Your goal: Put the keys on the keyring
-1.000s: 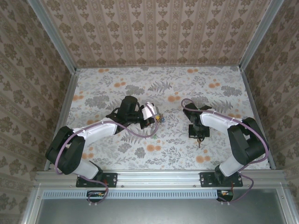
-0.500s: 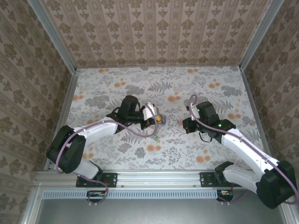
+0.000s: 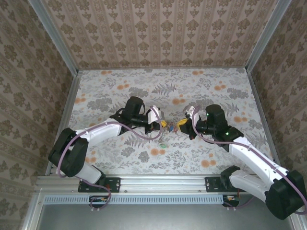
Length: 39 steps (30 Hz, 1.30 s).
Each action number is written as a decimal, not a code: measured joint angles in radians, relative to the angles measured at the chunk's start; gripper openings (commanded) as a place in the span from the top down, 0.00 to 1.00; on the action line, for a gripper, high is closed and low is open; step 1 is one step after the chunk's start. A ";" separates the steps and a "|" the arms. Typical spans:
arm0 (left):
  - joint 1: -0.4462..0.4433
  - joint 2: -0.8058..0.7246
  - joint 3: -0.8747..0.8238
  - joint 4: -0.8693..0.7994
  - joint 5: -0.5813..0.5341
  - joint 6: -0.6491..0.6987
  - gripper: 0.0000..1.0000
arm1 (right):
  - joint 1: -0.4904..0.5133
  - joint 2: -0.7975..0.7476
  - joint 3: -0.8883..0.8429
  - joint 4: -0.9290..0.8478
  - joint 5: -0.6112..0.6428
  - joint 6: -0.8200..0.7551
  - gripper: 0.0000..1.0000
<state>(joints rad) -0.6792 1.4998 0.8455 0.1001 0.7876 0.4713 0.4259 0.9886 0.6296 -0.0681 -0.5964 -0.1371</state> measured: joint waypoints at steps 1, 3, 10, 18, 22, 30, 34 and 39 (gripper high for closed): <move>0.000 0.000 0.000 -0.003 0.003 0.000 1.00 | 0.003 0.004 0.000 0.011 -0.003 -0.012 1.00; -0.001 0.003 0.002 -0.007 0.006 0.000 1.00 | 0.013 0.019 0.000 0.023 -0.004 -0.042 1.00; -0.001 0.006 0.013 -0.010 0.014 0.003 1.00 | 0.051 0.100 0.011 0.040 0.003 -0.123 1.00; -0.002 0.006 0.013 -0.011 0.014 0.003 1.00 | 0.059 0.163 0.040 0.078 0.014 -0.152 1.00; -0.002 0.006 0.013 -0.013 0.014 0.004 1.00 | 0.060 0.179 0.049 0.096 0.013 -0.153 1.00; -0.002 0.006 0.013 -0.027 0.012 0.003 1.00 | 0.065 0.217 0.064 0.125 0.008 -0.152 1.00; -0.002 0.006 0.013 -0.032 0.010 0.003 1.00 | 0.069 0.225 0.071 0.125 0.002 -0.152 1.00; -0.002 0.006 0.013 -0.032 0.009 0.003 1.00 | 0.070 0.229 0.074 0.124 -0.014 -0.152 1.00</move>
<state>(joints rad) -0.6811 1.5059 0.8585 0.0685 0.7963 0.4740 0.4957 1.2175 0.7033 0.0563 -0.6109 -0.2893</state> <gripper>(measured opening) 0.042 0.060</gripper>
